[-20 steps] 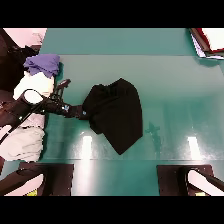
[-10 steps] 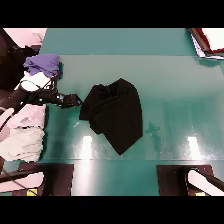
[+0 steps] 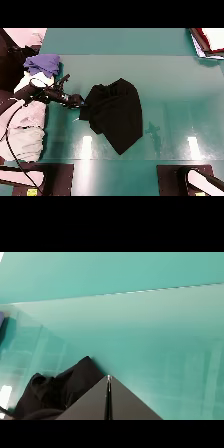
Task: Fold the shirts.
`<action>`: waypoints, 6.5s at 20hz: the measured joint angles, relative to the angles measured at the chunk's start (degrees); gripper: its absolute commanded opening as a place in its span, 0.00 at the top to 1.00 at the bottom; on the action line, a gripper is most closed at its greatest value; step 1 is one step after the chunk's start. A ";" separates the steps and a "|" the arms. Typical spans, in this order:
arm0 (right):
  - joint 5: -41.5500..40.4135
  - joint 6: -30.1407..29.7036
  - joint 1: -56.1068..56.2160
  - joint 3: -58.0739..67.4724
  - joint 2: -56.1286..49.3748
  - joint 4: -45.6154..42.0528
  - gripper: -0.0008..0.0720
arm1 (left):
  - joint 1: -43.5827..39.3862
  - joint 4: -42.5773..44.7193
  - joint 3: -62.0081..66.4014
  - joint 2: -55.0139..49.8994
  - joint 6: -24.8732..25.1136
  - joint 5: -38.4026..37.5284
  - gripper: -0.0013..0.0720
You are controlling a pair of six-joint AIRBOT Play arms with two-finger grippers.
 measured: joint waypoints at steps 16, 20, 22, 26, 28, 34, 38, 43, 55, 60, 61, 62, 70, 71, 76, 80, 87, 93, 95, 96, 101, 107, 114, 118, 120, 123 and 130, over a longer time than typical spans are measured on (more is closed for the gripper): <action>-12.09 2.82 23.06 -63.23 11.15 3.69 0.32 | -1.70 2.89 17.42 9.60 -1.53 -0.02 0.95; -21.97 3.19 34.58 -72.54 8.02 9.90 0.37 | -1.70 3.04 18.23 10.29 -1.77 -1.25 0.95; -25.86 3.21 39.19 -73.42 4.50 12.22 0.38 | -1.70 3.06 18.40 10.40 -1.95 -2.05 0.95; -30.75 2.95 45.83 -69.33 -3.34 14.86 0.43 | -1.70 3.04 18.51 10.51 -1.99 -3.23 0.95; -32.39 2.69 47.45 -66.34 -6.93 14.82 0.78 | -1.70 3.04 18.51 10.51 -2.01 -3.78 0.95; -33.03 -0.26 46.29 -58.07 -8.74 10.99 0.97 | -0.24 3.19 19.93 12.63 -2.97 -4.26 0.95; -28.44 2.14 35.65 -47.71 0.42 -0.35 0.97 | 4.33 3.23 28.55 18.49 -4.37 -3.34 0.95; -25.24 4.39 16.52 -32.11 12.87 -7.45 0.97 | 6.86 2.36 42.56 27.36 -4.76 -1.27 0.95; -8.72 3.13 1.03 -20.11 18.47 -10.86 0.96 | 6.91 2.54 43.45 34.86 -9.09 -8.11 0.95; -9.29 3.13 10.49 -29.38 11.15 -11.32 0.96 | 0.79 3.21 20.11 34.99 -10.08 -9.77 0.95; -10.25 3.13 12.00 -30.97 9.05 -11.21 0.96 | -0.55 3.21 15.08 35.01 -10.01 -9.16 0.95; -11.41 3.10 12.92 -32.06 7.04 -11.08 0.96 | -1.66 3.21 9.84 35.01 -9.55 -8.04 0.95; -13.29 2.56 12.85 -32.24 -6.10 -10.49 0.23 | -4.17 7.72 -11.65 35.06 -7.72 2.16 0.95; -12.79 2.25 12.76 -31.71 -6.19 -10.45 0.23 | -4.31 8.17 -12.33 35.06 -7.65 2.86 0.95; -11.65 1.25 22.43 -30.60 -4.98 -10.40 0.23 | -4.39 9.01 -13.64 35.06 -7.69 6.16 0.95; -15.80 -0.11 37.00 -30.38 -8.74 -11.65 0.23 | -4.39 8.52 -13.92 35.08 -7.80 7.15 0.95; -23.61 -0.79 52.94 -30.34 -17.18 -20.59 0.23 | -4.39 8.09 -13.97 35.08 -7.93 6.71 0.95; -29.20 0.00 55.82 -30.29 -18.45 -23.19 0.96 | -4.39 7.96 -13.94 35.08 -7.93 6.71 0.95; -29.59 0.04 55.49 -30.27 -17.09 -24.72 0.96 | -3.85 7.93 -13.16 35.12 -8.02 6.36 0.95; -29.70 0.55 54.73 -30.14 -15.69 -25.70 0.96 | -2.99 7.98 -11.89 35.17 -8.39 6.05 0.95; -24.72 4.76 43.19 -24.50 -4.04 -34.67 0.96 | 3.45 7.93 5.09 35.30 -10.12 2.67 0.95; -21.99 6.27 26.10 -11.80 8.33 -37.83 0.96 | 6.14 6.78 35.54 35.34 -10.54 0.66 0.95; -19.82 6.60 17.49 -0.24 16.79 -38.51 0.96 | 6.51 5.03 55.28 37.38 -10.60 -0.66 0.95; -16.04 6.60 14.62 4.50 18.25 -38.58 0.96 | 6.54 3.67 57.20 39.12 -11.54 -5.95 0.95; -11.78 6.62 13.90 6.25 16.76 -38.38 0.96 | 6.54 3.45 54.60 39.52 -13.42 -12.83 0.95; -3.15 6.60 13.57 6.14 11.30 -34.38 0.97 | 6.54 3.67 43.80 39.76 -15.45 -22.40 0.95; 2.89 3.54 19.63 -9.44 -2.05 -25.59 0.96 | 6.62 16.00 3.34 40.19 -15.96 -22.21 0.95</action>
